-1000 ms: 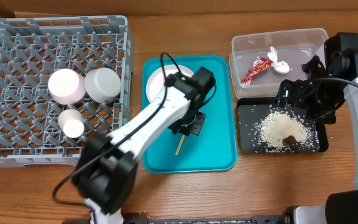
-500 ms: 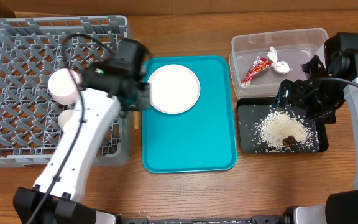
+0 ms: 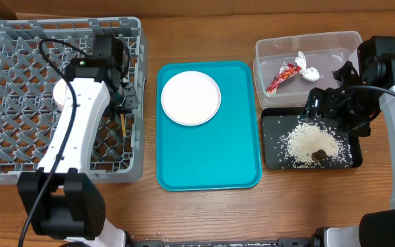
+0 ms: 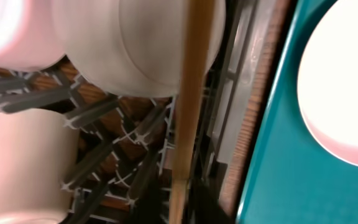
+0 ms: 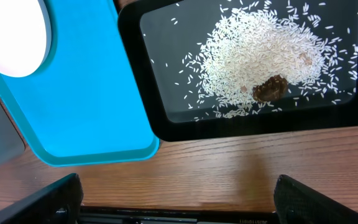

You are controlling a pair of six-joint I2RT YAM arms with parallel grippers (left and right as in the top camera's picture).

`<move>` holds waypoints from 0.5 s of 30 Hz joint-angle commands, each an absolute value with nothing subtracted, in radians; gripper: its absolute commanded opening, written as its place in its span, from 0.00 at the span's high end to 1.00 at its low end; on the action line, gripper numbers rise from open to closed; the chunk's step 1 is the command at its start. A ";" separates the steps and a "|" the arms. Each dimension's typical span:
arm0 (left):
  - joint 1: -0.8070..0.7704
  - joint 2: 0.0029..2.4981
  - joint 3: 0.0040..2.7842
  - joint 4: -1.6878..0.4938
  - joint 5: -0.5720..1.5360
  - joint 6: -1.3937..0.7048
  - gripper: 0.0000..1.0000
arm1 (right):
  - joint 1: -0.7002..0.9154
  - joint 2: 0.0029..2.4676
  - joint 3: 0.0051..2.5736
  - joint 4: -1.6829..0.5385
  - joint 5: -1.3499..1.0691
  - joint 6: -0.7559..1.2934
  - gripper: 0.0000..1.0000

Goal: Sort waste into correct bins and load items into the dishwasher
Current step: 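Grasp the edge of the white plate with the left gripper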

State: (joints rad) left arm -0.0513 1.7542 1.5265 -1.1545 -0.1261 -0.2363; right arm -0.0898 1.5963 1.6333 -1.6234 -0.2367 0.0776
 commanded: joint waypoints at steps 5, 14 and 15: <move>-0.046 1.746 1.566 -1.179 -0.083 -0.223 0.41 | -0.088 1.586 1.637 -1.621 -0.245 0.078 0.00; -0.157 1.721 1.639 -1.106 0.191 -0.118 0.37 | -0.088 1.586 1.637 -1.617 -0.245 0.078 0.00; -0.185 1.726 1.639 -1.095 0.177 -0.095 0.37 | -0.088 1.586 1.637 -1.617 -0.245 0.078 0.00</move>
State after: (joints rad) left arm -0.1097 1.7462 1.6161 -1.1103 0.1028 -0.1856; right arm -0.0898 1.5963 1.6333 -1.6218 -0.2359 0.0780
